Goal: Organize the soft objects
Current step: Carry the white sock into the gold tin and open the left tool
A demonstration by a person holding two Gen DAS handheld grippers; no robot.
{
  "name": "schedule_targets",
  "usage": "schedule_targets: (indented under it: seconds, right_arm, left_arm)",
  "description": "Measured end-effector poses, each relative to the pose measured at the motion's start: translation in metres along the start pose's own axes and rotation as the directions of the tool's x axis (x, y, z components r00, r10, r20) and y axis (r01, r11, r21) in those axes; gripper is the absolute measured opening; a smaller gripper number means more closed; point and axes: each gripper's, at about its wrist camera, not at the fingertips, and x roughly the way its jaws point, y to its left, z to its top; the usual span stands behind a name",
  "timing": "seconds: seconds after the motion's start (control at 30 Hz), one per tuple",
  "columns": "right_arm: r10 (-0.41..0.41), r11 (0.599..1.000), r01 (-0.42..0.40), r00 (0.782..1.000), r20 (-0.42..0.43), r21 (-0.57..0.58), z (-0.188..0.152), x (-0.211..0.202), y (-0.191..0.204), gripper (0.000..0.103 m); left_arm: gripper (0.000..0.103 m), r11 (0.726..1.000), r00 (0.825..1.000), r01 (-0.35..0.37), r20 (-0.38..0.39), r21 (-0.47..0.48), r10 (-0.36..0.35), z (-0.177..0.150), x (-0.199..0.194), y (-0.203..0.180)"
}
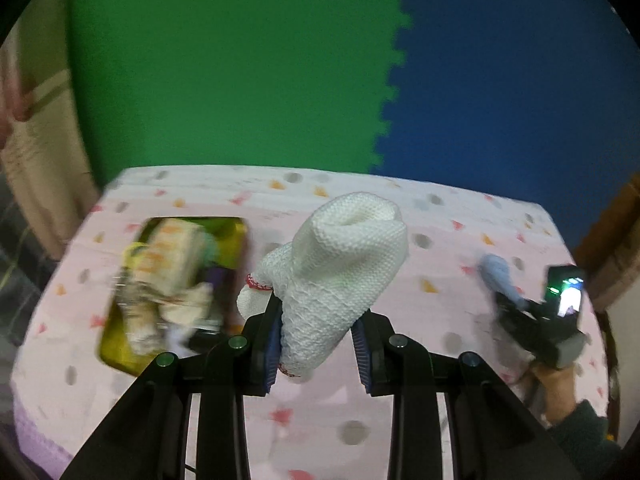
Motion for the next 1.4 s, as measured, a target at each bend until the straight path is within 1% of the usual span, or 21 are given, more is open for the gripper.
schedule_targets:
  seconds: [0.1, 0.13, 0.33, 0.4, 0.5, 0.67, 0.73, 0.8, 0.93, 1.07, 1.13, 1.2, 1.27, 1.4]
  right_arm:
    - [-0.003, 1.0, 0.003, 1.0, 0.0, -0.003, 0.0, 0.0, 0.001, 0.029]
    - [-0.003, 1.0, 0.003, 1.0, 0.0, -0.003, 0.0, 0.0, 0.001, 0.029]
    - [-0.005, 1.0, 0.005, 1.0, 0.0, -0.005, 0.0, 0.001, 0.001, 0.029]
    - [-0.006, 1.0, 0.006, 1.0, 0.0, -0.007, 0.001, 0.001, 0.001, 0.029]
    - [-0.009, 1.0, 0.009, 1.0, 0.0, -0.01, 0.001, 0.001, 0.002, 0.029]
    - [-0.017, 1.0, 0.017, 1.0, -0.001, -0.016, 0.001, 0.0, 0.003, 0.029]
    - [-0.019, 1.0, 0.019, 1.0, -0.001, -0.015, 0.001, 0.0, 0.004, 0.029]
    - [-0.021, 1.0, 0.021, 1.0, -0.001, -0.017, 0.001, 0.0, 0.004, 0.029]
    - [-0.024, 1.0, 0.024, 1.0, -0.001, -0.019, 0.001, 0.0, 0.004, 0.029]
    - [-0.027, 0.999, 0.027, 1.0, 0.0, -0.02, 0.001, 0.0, 0.005, 0.029]
    - [-0.028, 0.999, 0.028, 1.0, -0.001, -0.022, 0.001, 0.0, 0.005, 0.029]
    - [-0.03, 0.999, 0.03, 1.0, -0.001, -0.023, 0.002, 0.0, 0.005, 0.029]
    - [-0.034, 0.999, 0.034, 0.999, -0.001, -0.025, 0.002, 0.0, 0.006, 0.029]
    - [-0.039, 0.999, 0.039, 0.999, -0.002, -0.029, 0.002, 0.0, 0.007, 0.029]
  left_arm:
    - [0.028, 0.998, 0.998, -0.058, 0.001, -0.029, 0.058, 0.0, -0.003, 0.026]
    - [0.028, 0.996, 0.996, -0.084, -0.001, -0.039, 0.084, 0.001, -0.003, 0.036]
    - [0.028, 0.98, 0.983, -0.182, -0.025, -0.078, 0.18, -0.005, 0.003, 0.083]
    - [0.028, 0.975, 0.978, -0.206, -0.041, -0.088, 0.203, -0.009, 0.009, 0.095]
    - [0.028, 0.968, 0.973, -0.225, -0.069, -0.11, 0.219, -0.015, 0.019, 0.111]
    - [0.028, 0.968, 0.972, -0.221, -0.101, -0.121, 0.21, -0.025, 0.037, 0.128]
    - [0.028, 0.963, 0.968, -0.232, -0.124, -0.136, 0.216, -0.029, 0.045, 0.137]
    - [0.028, 0.963, 0.969, -0.23, -0.13, -0.142, 0.212, -0.032, 0.048, 0.141]
    - [0.028, 0.957, 0.963, -0.253, -0.136, -0.141, 0.235, -0.035, 0.055, 0.152]
    - [0.029, 0.957, 0.963, -0.249, -0.145, -0.148, 0.228, -0.038, 0.063, 0.162]
    - [0.029, 0.952, 0.956, -0.27, -0.154, -0.146, 0.248, -0.04, 0.068, 0.167]
    - [0.029, 0.957, 0.96, -0.251, -0.164, -0.147, 0.226, -0.044, 0.073, 0.169]
    - [0.029, 0.961, 0.96, -0.239, -0.184, -0.141, 0.211, -0.049, 0.08, 0.17]
    - [0.029, 0.962, 0.956, -0.242, -0.2, -0.122, 0.215, -0.057, 0.089, 0.168]
